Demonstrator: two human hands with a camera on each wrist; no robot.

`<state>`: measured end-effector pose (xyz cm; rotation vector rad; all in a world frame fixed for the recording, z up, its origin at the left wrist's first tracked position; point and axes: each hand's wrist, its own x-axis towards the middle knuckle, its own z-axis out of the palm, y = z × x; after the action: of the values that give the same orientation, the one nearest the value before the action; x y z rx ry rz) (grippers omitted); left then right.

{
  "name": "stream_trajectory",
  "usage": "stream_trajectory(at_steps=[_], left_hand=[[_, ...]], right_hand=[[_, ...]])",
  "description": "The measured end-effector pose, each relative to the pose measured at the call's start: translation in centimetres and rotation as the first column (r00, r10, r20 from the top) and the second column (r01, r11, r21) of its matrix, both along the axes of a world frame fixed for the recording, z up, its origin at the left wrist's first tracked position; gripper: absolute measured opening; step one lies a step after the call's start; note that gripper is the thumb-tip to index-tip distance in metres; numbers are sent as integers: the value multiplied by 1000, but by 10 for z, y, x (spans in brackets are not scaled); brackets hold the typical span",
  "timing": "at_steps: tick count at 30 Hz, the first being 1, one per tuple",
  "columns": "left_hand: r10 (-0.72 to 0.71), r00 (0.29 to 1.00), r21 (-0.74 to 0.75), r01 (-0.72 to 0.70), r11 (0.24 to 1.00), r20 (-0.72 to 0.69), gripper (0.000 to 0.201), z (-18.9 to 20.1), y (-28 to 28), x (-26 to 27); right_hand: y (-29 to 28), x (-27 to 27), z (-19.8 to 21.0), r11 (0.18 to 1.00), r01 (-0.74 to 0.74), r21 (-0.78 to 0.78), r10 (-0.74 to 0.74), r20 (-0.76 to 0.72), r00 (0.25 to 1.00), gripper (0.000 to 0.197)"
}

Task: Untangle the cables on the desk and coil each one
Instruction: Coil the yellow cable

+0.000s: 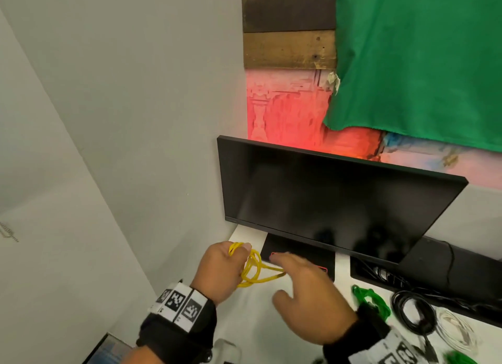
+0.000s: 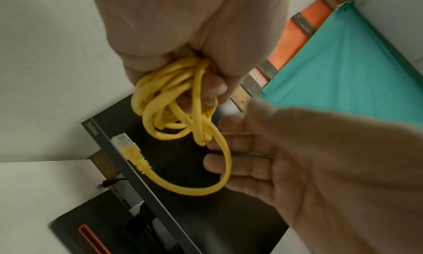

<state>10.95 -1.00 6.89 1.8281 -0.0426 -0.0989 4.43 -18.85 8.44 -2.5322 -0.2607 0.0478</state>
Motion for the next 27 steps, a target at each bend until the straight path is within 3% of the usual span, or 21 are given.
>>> stream_trajectory(at_steps=[5,7,10,13,15,18,23,25,27], left_hand=[[-21,1000,37,21,999,11,48,4,-2,-6],[-16,999,-38,14,999,-42,49,7,1,-7],[-19,986,-285,-29,958,-163,36,15,17,-6],[-193,955,-495,57,867,-227,28,27,33,-10],[-345,918,-597,169,784,-194,29,35,33,-17],[-464,880,-674,280,684,-104,20,45,18,-28],[-445,888,-775,202,599,-113,16,41,-4,-34],[-408,901,-793,139,593,-147,20,38,-9,-34],[-358,917,-761,104,641,-176,21,36,-11,-33]], right_hand=[[32,3,-8,1000,-1,-14,2,53,999,11],[31,4,-10,999,-33,20,32,50,998,14],[10,4,-2,995,-76,70,68,105,992,37],[-23,12,5,989,-75,128,45,227,973,44],[-34,19,4,964,-72,257,17,210,978,40],[-31,24,-6,882,-54,469,-4,123,992,25],[-9,29,-22,761,29,648,-44,7,999,30],[-3,29,-23,775,67,629,-73,-15,997,29],[2,28,-22,776,76,626,-60,-46,997,29]])
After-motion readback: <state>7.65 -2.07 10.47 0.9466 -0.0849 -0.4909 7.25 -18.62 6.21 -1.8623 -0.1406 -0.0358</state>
